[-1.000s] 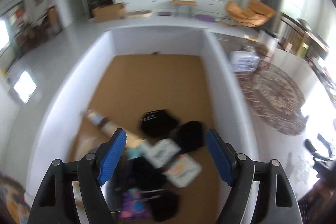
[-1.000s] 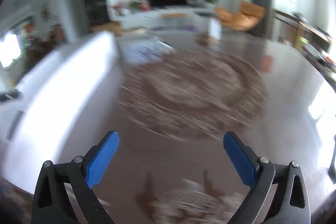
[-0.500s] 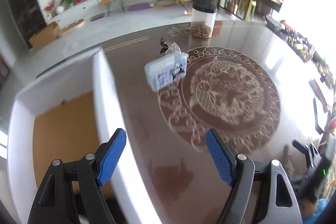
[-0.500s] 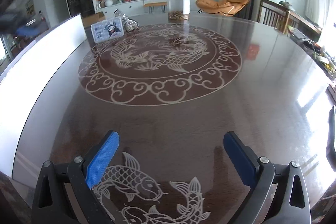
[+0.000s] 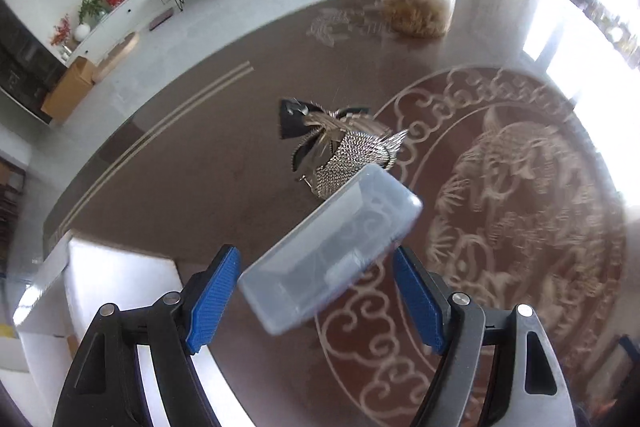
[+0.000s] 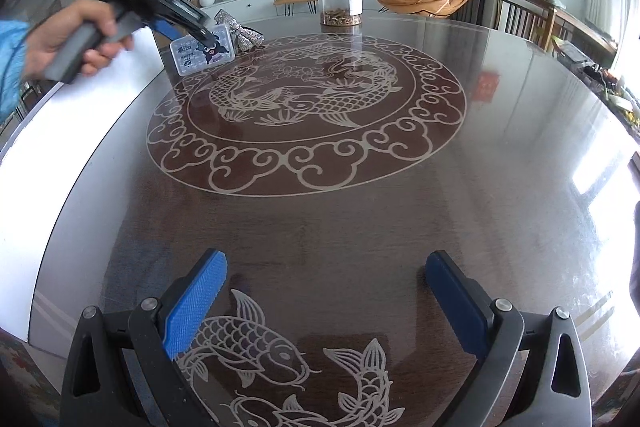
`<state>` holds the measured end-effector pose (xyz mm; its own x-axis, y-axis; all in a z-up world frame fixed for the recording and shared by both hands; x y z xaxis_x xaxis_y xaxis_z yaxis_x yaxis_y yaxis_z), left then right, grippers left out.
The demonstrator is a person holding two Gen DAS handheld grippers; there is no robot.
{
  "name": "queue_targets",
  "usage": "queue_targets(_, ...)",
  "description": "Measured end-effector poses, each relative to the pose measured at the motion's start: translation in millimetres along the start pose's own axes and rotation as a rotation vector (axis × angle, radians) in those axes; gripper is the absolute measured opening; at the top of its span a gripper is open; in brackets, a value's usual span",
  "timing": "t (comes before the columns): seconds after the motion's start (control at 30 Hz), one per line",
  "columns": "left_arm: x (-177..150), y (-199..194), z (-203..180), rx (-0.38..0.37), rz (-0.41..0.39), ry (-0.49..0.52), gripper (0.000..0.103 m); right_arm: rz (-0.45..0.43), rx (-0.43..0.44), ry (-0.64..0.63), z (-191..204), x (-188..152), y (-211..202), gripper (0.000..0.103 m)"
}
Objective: Organize objects
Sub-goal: 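Move the left tool to the clear plastic case and grasp it, then lower the clear case and regrasp it flat with the left tool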
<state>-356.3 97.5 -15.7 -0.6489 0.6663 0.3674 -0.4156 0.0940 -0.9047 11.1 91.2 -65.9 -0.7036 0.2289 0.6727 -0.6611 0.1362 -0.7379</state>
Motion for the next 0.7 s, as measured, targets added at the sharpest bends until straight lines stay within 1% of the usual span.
queue_targets(0.07, 0, 8, -7, 0.019, 0.01, 0.022, 0.076, 0.0, 0.0, 0.0, 0, 0, 0, 0.1)
queue_targets(0.13, -5, 3, -12, 0.001, -0.04, 0.007, 0.06, 0.0, 0.001, 0.002, 0, 0, -1, 0.1)
queue_targets(0.17, -9, -1, -14, -0.025, -0.049, -0.01, 0.041, -0.001, 0.003, 0.004, 0, 1, -1, 0.1)
queue_targets(0.2, -16, -6, -16, -0.065, -0.043, -0.037, 0.032, -0.002, 0.005, 0.006, 0, 1, -1, 0.1)
queue_targets(0.3, -45, -21, -35, -0.131, -0.047, -0.077, 0.032, -0.003, 0.011, 0.013, -1, 2, 0, 0.1)
queue_targets(0.33, -56, -27, -43, -0.167, -0.043, -0.085, 0.032, -0.004, 0.012, 0.014, -1, 2, 0, 0.1)
queue_targets(0.37, -69, -34, -52, -0.217, -0.03, -0.101, 0.032, -0.004, 0.013, 0.016, -1, 2, 0, 0.1)
queue_targets(0.4, -83, -43, -63, -0.283, -0.012, -0.121, 0.032, -0.005, 0.014, 0.016, -1, 2, 0, 0.1)
queue_targets(0.43, -95, -50, -71, -0.326, 0.002, -0.134, 0.032, -0.006, 0.014, 0.017, -1, 1, 0, 0.1)
queue_targets(0.47, -106, -57, -77, -0.355, 0.015, -0.147, 0.033, -0.006, 0.016, 0.018, -1, 1, 0, 0.1)
queue_targets(0.5, -118, -65, -82, -0.36, 0.018, -0.164, 0.035, -0.007, 0.017, 0.019, -1, 1, 0, 0.1)
queue_targets(0.53, -127, -73, -83, -0.342, 0.017, -0.182, 0.039, -0.008, 0.019, 0.02, -1, 1, 0, 0.1)
queue_targets(0.57, -133, -78, -83, -0.313, 0.008, -0.198, 0.051, -0.008, 0.021, 0.023, -1, 1, -1, 0.1)
queue_targets(0.6, -140, -87, -78, -0.255, -0.012, -0.227, 0.067, -0.009, 0.022, 0.025, -1, 2, -1, 0.1)
queue_targets(0.63, -146, -93, -74, -0.201, -0.031, -0.256, 0.073, -0.01, 0.023, 0.025, -2, 2, -1, 0.1)
queue_targets(0.67, -151, -98, -69, -0.149, -0.051, -0.287, 0.076, -0.01, 0.023, 0.026, -1, 2, -1, 0.1)
queue_targets(0.7, -155, -102, -65, -0.098, -0.065, -0.319, 0.076, -0.01, 0.023, 0.025, -1, 2, -1, 0.1)
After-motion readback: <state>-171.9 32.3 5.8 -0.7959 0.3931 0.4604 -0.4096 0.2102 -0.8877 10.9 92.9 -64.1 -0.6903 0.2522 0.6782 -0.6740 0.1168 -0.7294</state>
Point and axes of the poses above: each gripper's, at about its wrist camera, not at the fingertips, and y roughly the way its jaws point, z to its left, x to its top, the point moved 2 cm from there along y, roughly the way its jaws point, and after that the axes turned 3 degrees about -z, right-handed, at the moved point
